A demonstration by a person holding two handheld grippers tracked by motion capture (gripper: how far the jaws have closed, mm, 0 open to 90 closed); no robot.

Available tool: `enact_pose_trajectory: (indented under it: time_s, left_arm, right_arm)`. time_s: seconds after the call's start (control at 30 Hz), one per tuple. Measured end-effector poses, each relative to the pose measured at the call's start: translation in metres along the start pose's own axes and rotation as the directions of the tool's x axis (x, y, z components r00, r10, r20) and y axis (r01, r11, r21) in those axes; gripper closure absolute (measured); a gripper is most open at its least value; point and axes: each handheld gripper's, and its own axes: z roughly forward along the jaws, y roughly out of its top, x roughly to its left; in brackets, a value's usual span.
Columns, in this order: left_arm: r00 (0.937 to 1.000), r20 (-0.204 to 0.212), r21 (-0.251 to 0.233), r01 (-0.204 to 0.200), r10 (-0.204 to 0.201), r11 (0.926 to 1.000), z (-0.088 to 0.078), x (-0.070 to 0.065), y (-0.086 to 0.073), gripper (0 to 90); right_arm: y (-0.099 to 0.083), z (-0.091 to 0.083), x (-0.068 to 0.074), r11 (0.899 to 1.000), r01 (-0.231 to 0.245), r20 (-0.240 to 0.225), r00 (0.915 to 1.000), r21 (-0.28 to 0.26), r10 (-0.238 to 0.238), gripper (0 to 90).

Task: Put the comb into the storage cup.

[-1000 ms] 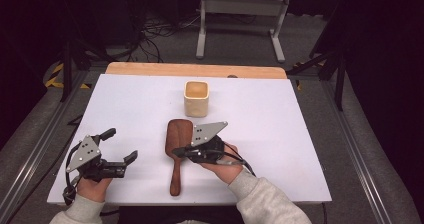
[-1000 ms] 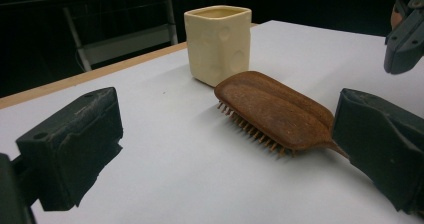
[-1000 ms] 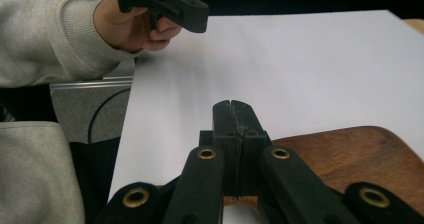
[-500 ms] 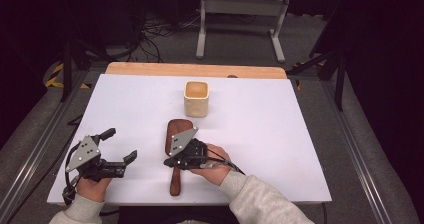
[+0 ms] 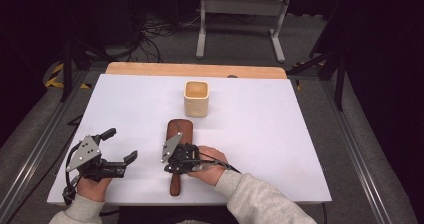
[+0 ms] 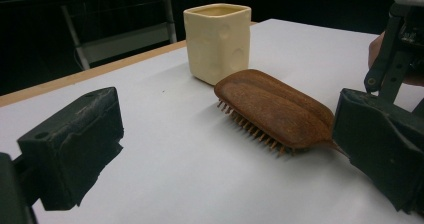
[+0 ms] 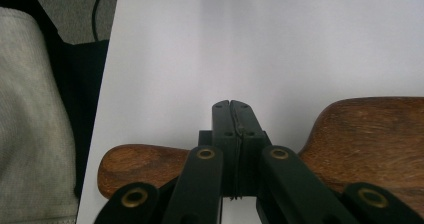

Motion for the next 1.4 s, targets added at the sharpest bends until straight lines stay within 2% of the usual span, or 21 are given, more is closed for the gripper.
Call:
enact_pose_trajectory:
  time_s: [0.3, 0.47, 0.57, 0.8, 0.9, 1.4]
  left_arm:
    - [1.0, 0.001, 0.0, 0.004, -0.004, 1.0, 0.0, 0.0, 0.0, 1.2]
    - [1.0, 0.001, 0.0, 0.002, -0.002, 1.0, 0.0, 0.0, 0.0, 1.2]
    - [1.0, 0.001, 0.002, 0.002, -0.002, 1.0, 0.0, 0.0, 0.0, 1.2]
    - [1.0, 0.0, 0.002, 0.003, -0.003, 1.0, 0.0, 0.0, 0.0, 1.2]
    - [0.9999, -0.002, -0.001, -0.012, 0.012, 0.9999, 0.0, 0.001, 0.0, 1.2]
    - [0.9999, -0.004, -0.001, -0.011, 0.011, 0.9999, 0.0, 0.001, 0.0, 1.2]
  right_arm:
    - [-0.001, 0.006, 0.001, 0.998, 0.006, -0.032, 0.9995, 0.066, -0.004, 90.0]
    - [-0.003, 0.006, 0.003, 0.996, 0.002, -0.034, 0.9994, 0.087, 0.001, 90.0]
    - [-0.005, 0.005, 0.004, 0.994, -0.02, -0.035, 0.9991, 0.107, 0.024, 90.0]
    - [-0.013, 0.001, 0.003, 0.991, -0.03, -0.022, 0.9992, 0.131, 0.033, 90.0]
    - [-0.017, -0.001, 0.0, 0.991, -0.024, -0.02, 0.9994, 0.13, 0.027, 90.0]
    - [-0.038, -0.013, -0.009, 0.985, -0.075, 0.028, 0.9971, 0.154, 0.071, 90.0]
